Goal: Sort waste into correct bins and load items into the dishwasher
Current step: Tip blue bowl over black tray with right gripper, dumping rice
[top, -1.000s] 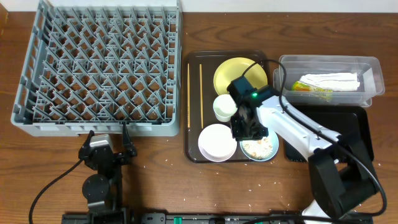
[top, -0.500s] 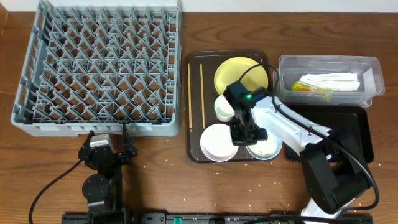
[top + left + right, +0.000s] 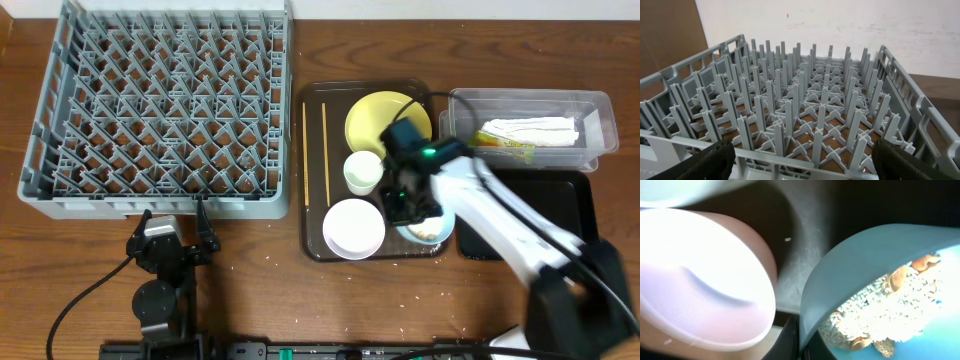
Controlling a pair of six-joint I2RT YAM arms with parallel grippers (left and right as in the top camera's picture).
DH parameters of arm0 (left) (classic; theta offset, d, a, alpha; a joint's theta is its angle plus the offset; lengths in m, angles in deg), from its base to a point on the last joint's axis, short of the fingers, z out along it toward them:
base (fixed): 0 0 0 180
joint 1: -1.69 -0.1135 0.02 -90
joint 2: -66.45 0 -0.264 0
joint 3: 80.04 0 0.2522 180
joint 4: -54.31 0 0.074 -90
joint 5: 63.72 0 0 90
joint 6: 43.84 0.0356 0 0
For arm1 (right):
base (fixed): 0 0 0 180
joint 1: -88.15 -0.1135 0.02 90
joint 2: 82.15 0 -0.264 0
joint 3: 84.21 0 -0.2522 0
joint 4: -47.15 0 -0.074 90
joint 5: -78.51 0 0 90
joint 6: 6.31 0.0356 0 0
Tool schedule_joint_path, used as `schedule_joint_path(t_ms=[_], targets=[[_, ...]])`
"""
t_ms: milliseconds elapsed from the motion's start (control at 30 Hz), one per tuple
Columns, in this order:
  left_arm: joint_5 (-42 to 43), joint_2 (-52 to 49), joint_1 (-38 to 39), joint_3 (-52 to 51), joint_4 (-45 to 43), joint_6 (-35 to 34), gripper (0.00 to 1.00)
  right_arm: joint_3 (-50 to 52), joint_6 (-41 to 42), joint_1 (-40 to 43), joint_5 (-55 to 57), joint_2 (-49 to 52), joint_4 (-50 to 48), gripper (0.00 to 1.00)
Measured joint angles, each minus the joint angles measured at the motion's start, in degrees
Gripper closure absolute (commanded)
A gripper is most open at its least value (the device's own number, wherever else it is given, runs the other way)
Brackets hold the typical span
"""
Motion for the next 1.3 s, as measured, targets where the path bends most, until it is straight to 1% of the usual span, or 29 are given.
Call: schedule_joint_path(t_ms=[100,167,333,467,567,733,867,1067,1300], targets=[[0.00,0.00,0.00,0.00,0.00,0.00,0.12,-0.02,-2.38,4.31,-3.45,-6.84,0.57,0.99],[0.00,0.00,0.00,0.00,0.00,0.00,0.12,-0.04,-4.42,8.79,-6.16,-11.52,1.20,0.99],[0.00,0.00,0.00,0.00,0.00,0.00,0.12,-0.04,-9.20,20.33,-11.17,-19.04,3.21,0.99],[0.00,0.00,0.00,0.00,0.00,0.00,0.12,0.11,-13.62,30.53,-16.09,-21.86,3.50,0.99],[0.00,0.00,0.00,0.00,0.00,0.00,0.12,2.10,-16.85,38.53,-21.35,-22.49,1.88,0.99],[0.00,0.00,0.00,0.00,0.00,0.00,0.12,10.82,-21.97,52.43,-33.81,-22.43,-4.85,0.99],[0.00,0.00,0.00,0.00,0.00,0.00,0.12,17.73,-25.44,61.35,-44.04,-22.38,-8.70,0.99],[0.00,0.00,0.00,0.00,0.00,0.00,0.12,23.61,-29.05,67.87,-51.89,-22.38,-13.62,0.99],[0.00,0.00,0.00,0.00,0.00,0.00,0.12,31.71,-30.45,71.08,-58.64,-22.32,-25.92,0.99]])
